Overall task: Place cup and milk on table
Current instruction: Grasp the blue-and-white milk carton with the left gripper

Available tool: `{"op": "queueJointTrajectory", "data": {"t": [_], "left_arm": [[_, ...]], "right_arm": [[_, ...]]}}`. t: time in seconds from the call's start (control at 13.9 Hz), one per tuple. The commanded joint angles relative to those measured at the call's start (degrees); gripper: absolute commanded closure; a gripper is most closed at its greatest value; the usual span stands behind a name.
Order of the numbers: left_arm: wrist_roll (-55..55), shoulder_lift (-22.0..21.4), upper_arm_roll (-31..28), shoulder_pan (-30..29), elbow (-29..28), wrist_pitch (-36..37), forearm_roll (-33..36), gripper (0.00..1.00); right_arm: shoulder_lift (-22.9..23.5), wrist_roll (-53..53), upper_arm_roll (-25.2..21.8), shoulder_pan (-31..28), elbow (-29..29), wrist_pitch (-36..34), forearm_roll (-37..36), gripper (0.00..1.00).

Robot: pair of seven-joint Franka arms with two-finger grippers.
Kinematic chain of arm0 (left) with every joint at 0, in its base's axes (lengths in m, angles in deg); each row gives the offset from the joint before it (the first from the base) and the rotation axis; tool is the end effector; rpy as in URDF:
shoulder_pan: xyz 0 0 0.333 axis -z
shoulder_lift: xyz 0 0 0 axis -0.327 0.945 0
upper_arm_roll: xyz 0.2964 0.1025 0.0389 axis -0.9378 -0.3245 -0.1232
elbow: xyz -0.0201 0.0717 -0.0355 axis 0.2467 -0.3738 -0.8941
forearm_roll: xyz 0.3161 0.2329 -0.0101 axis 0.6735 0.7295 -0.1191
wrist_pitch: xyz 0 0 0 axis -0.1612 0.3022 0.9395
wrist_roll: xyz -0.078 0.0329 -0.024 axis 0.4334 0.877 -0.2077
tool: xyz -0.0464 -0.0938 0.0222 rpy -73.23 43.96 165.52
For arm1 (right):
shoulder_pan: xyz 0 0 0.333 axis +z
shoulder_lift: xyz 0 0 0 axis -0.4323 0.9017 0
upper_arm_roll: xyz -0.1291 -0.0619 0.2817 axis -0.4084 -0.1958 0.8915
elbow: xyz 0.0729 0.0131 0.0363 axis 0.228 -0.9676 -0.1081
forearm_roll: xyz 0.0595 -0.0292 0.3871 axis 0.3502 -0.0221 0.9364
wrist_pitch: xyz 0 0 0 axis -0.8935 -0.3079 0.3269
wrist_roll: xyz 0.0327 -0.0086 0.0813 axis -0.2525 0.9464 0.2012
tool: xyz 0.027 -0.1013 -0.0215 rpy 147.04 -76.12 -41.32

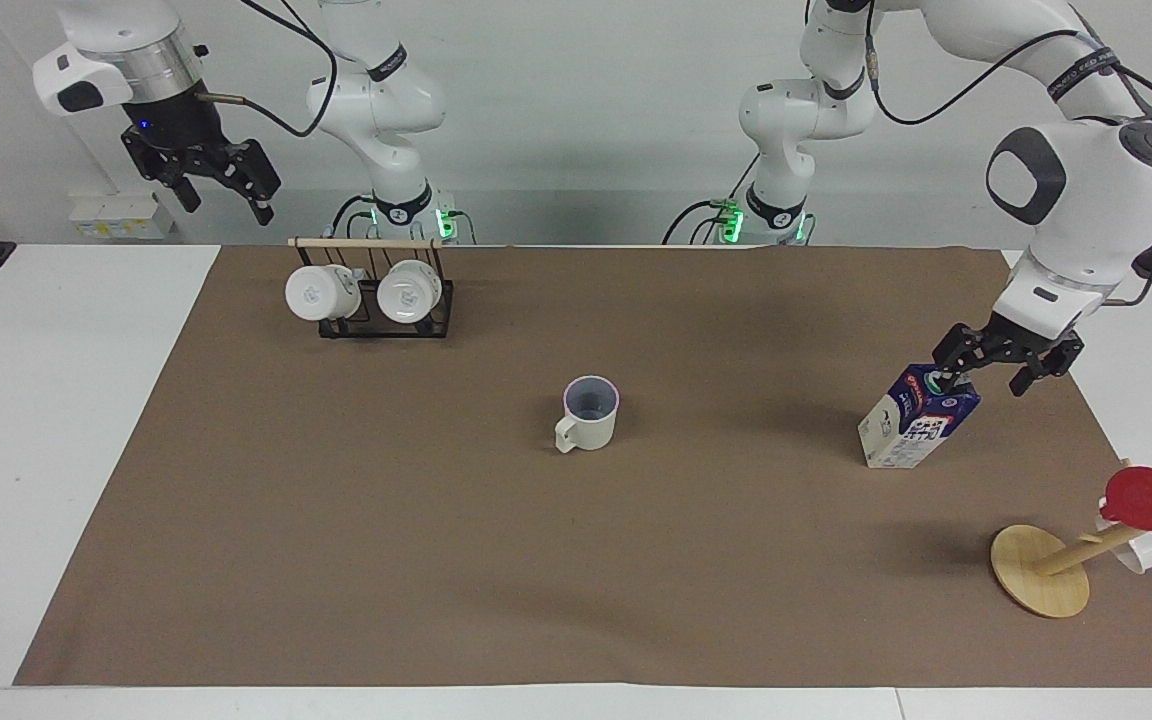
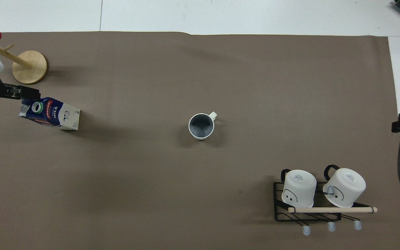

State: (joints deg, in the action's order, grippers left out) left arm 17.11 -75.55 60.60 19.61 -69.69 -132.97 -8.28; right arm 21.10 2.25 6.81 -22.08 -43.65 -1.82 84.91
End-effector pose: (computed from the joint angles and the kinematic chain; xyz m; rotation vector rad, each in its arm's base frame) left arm 0.6133 0.0308 0.4983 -3.1231 0.2268 -0.2077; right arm 0.5093 -0.0382 0.6724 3.1035 -0.3591 -0.0013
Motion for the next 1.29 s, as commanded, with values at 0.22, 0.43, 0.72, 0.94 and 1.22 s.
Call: {"op": "queueJointTrajectory", "data": {"t": [0.22, 0.43, 0.72, 0.94, 1.22], "left_arm": [[0.06, -0.78, -0.18, 1.67, -5.36, -4.16, 0.68, 0.00], [-0.19, -1.05, -0.18, 1.85, -5.62, -3.99, 0.68, 0.00], [-0.46, -1.23, -0.18, 1.41, -6.59, -3.64, 0.68, 0.00], [-0.20, -1.40, -0.18, 1.58, -6.85, -2.94, 0.68, 0.10], [0.33, -1.66, -0.27, 2.02, -6.15, -1.53, 0.68, 0.46]], "right_arm": [[-1.46, 0.63, 0.14, -0.10, -2.75, 2.32, 0.31, 0.00], [-1.46, 0.45, 0.14, -0.10, -2.66, 2.06, 0.31, 0.00], [1.77, 0.27, 0.05, -0.72, 2.58, 0.57, 0.31, 0.00], [3.29, 0.45, 0.05, -0.37, 3.24, 0.47, 0.49, 0.00], [2.23, 0.45, 0.05, -0.45, 1.73, 0.47, 0.49, 0.00]]}}
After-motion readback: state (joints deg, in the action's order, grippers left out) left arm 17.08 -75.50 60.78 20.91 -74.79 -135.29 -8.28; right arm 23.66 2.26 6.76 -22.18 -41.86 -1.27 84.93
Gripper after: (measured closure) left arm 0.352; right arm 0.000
